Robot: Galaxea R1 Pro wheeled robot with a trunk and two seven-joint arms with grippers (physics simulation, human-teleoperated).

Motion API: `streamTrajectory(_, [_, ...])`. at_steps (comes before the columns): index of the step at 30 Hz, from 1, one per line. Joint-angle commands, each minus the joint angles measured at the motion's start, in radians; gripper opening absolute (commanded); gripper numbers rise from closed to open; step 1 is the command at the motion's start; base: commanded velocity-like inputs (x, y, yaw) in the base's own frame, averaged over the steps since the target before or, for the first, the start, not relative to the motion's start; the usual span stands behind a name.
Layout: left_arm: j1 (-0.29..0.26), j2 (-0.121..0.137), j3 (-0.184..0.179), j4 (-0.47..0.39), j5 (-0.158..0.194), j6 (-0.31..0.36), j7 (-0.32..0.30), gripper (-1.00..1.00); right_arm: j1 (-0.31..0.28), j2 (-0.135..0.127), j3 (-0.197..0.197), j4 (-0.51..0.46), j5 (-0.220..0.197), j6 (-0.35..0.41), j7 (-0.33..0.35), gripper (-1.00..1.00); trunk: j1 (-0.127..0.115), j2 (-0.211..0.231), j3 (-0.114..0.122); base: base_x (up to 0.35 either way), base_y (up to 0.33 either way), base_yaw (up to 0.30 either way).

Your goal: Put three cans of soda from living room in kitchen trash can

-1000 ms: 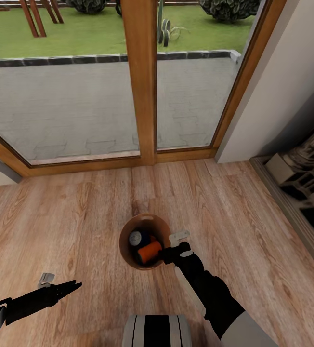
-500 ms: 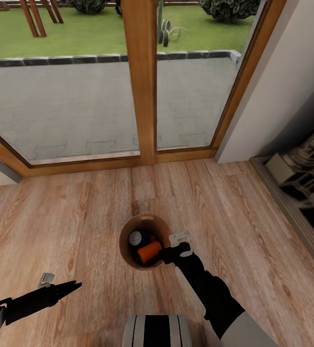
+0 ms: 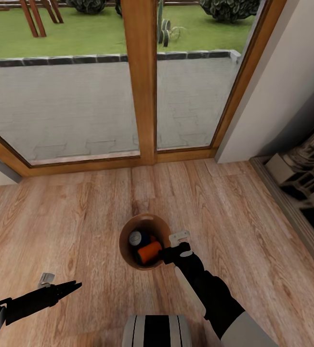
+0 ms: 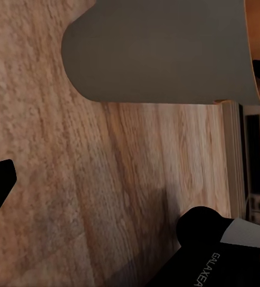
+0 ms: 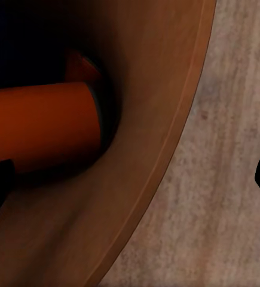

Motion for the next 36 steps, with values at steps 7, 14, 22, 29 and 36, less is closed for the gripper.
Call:
streamTrajectory(7, [0.0,0.0,0.001,0.0,0.0,0.0,0.0,1.0,0.0,0.0,0.0,0.0,0.0,0.0,0.0,1.0,0.0,0.0,0.0,-0.004,0.0,0.0])
streamTrajectory(14, [0.0,0.0,0.001,0.0,0.0,0.0,0.0,1.0,0.0,0.001,0.0,0.0,0.0,0.0,0.0,1.0,0.0,0.0,0.0,-0.139,0.0,0.0])
streamTrajectory(22, [0.0,0.0,0.001,0.0,0.0,0.0,0.0,1.0,0.0,0.001,0.0,0.0,0.0,0.0,0.0,1.0,0.0,0.0,0.0,-0.13,0.0,0.0])
streamTrajectory(29, [0.0,0.0,0.001,0.0,0.0,0.0,0.0,1.0,0.0,0.001,0.0,0.0,0.0,0.0,0.0,1.0,0.0,0.0,0.0,-0.014,0.0,0.0])
streamTrajectory(36, [0.0,0.0,0.001,0.0,0.0,0.0,0.0,1.0,0.0,0.001,0.0,0.0,0.0,0.0,0.0,1.0,0.0,0.0,0.0,-0.002,0.0,0.0])
